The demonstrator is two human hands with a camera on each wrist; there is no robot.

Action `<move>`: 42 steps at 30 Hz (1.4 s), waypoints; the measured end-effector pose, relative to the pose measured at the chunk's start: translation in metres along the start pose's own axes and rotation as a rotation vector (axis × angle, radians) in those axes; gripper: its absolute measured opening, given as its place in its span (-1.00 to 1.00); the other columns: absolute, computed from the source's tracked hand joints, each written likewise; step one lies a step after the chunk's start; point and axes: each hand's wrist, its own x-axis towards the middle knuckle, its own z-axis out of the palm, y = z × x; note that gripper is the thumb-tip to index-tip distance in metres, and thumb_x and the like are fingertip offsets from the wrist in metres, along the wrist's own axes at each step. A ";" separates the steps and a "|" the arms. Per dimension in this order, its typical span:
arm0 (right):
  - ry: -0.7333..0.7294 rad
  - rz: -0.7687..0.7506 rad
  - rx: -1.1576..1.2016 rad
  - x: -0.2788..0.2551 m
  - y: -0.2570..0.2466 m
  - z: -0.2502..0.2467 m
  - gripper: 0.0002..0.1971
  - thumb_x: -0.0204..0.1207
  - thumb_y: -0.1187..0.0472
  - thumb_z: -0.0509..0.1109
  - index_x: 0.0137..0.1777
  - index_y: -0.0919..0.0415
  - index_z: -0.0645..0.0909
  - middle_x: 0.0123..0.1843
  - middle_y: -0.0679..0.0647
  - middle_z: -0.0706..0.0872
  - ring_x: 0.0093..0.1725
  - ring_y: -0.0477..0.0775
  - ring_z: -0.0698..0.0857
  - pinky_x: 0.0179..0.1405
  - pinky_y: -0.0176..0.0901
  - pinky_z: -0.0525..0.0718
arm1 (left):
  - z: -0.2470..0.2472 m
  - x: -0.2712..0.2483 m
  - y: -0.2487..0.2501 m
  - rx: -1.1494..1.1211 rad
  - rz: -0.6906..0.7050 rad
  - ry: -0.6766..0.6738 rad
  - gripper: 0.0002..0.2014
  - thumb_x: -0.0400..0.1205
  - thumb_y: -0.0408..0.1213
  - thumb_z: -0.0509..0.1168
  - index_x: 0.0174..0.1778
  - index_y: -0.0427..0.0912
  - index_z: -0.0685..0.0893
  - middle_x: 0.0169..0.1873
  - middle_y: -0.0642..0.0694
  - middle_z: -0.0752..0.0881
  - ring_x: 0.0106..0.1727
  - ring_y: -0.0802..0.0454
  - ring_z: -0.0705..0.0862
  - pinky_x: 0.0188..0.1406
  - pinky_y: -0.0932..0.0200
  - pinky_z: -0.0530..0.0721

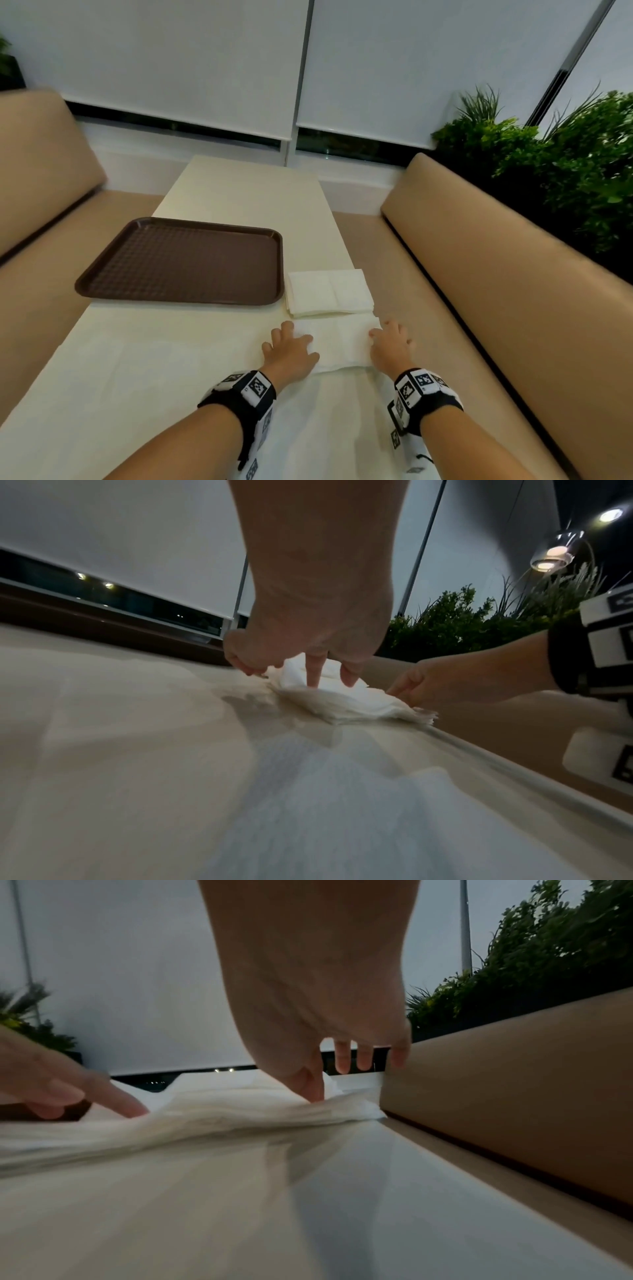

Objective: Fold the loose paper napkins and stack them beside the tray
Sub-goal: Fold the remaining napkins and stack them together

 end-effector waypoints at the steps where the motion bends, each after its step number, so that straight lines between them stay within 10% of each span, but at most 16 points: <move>1: 0.007 0.015 -0.002 -0.003 -0.005 -0.006 -0.57 0.56 0.32 0.10 0.37 0.00 0.53 0.51 0.11 0.26 0.44 0.18 0.27 0.36 0.08 0.28 | -0.005 -0.006 -0.001 -0.007 0.008 -0.001 -0.54 0.66 0.07 0.11 0.50 0.17 0.38 0.56 -0.10 0.07 0.51 -0.14 0.13 0.39 -0.02 0.21; 7: 0.102 -0.185 0.177 -0.032 -0.056 -0.043 -0.55 0.61 0.15 0.26 0.50 -0.02 0.38 0.53 0.10 0.27 0.49 0.18 0.24 0.43 0.15 0.26 | -0.062 -0.085 -0.052 -0.357 0.129 0.052 -0.75 0.67 -0.01 0.22 0.27 0.22 0.59 0.27 0.10 0.53 0.33 0.03 0.50 0.35 0.08 0.37; 16: -0.463 -0.646 0.005 -0.110 -0.191 0.004 -0.41 0.53 -0.20 0.34 0.49 0.03 0.41 0.45 0.04 0.48 0.48 0.14 0.36 0.47 0.13 0.36 | -0.055 -0.284 -0.219 -0.723 -0.062 0.242 -0.88 0.58 0.08 0.32 -0.04 0.45 0.69 -0.05 0.31 0.73 -0.10 0.25 0.67 -0.15 0.53 0.53; 25: -0.331 -0.387 -0.099 -0.143 -0.253 0.035 0.12 0.13 -0.31 0.61 0.54 0.24 0.15 0.40 0.22 0.37 0.37 0.24 0.44 0.25 0.09 0.56 | -0.016 -0.358 -0.287 -0.770 -0.243 0.441 -0.62 0.56 -0.43 0.36 -0.10 0.27 0.78 -0.12 -0.06 0.78 -0.14 0.08 0.67 -0.20 0.56 0.52; 32: -0.376 -0.297 -0.003 -0.141 -0.249 0.041 0.14 0.06 -0.30 0.65 0.50 0.27 0.18 0.35 0.19 0.48 0.33 0.26 0.52 0.25 0.13 0.61 | -0.018 -0.366 -0.291 -0.797 -0.236 0.469 -0.68 0.60 -0.32 0.33 -0.07 0.32 0.76 -0.13 0.16 0.78 -0.09 0.15 0.70 -0.15 0.53 0.54; 34: -0.356 -0.293 0.008 -0.144 -0.248 0.041 0.09 0.10 -0.28 0.64 0.49 0.28 0.21 0.40 0.21 0.34 0.38 0.28 0.42 0.25 0.10 0.57 | -0.023 -0.367 -0.286 -0.838 -0.232 0.494 -0.89 0.54 0.00 0.43 -0.07 0.34 0.75 -0.13 0.16 0.77 -0.12 0.18 0.70 -0.14 0.48 0.56; 36: -0.344 -0.297 0.042 -0.148 -0.250 0.041 0.06 0.12 -0.21 0.67 0.48 0.27 0.20 0.42 0.24 0.21 0.38 0.31 0.39 0.25 0.08 0.55 | -0.023 -0.367 -0.288 -0.846 -0.199 0.483 -0.67 0.29 0.26 0.35 -0.05 0.35 0.74 -0.12 0.17 0.78 -0.12 0.21 0.70 -0.13 0.47 0.56; 42: -0.463 -0.259 0.278 -0.145 -0.247 0.020 -0.07 0.19 0.14 0.71 0.49 0.14 0.23 0.44 0.26 0.29 0.31 0.32 0.53 0.23 0.07 0.58 | -0.029 -0.368 -0.283 -0.864 -0.154 0.491 -0.64 0.25 0.20 0.33 -0.04 0.33 0.74 -0.09 0.15 0.78 -0.10 0.20 0.68 -0.10 0.49 0.56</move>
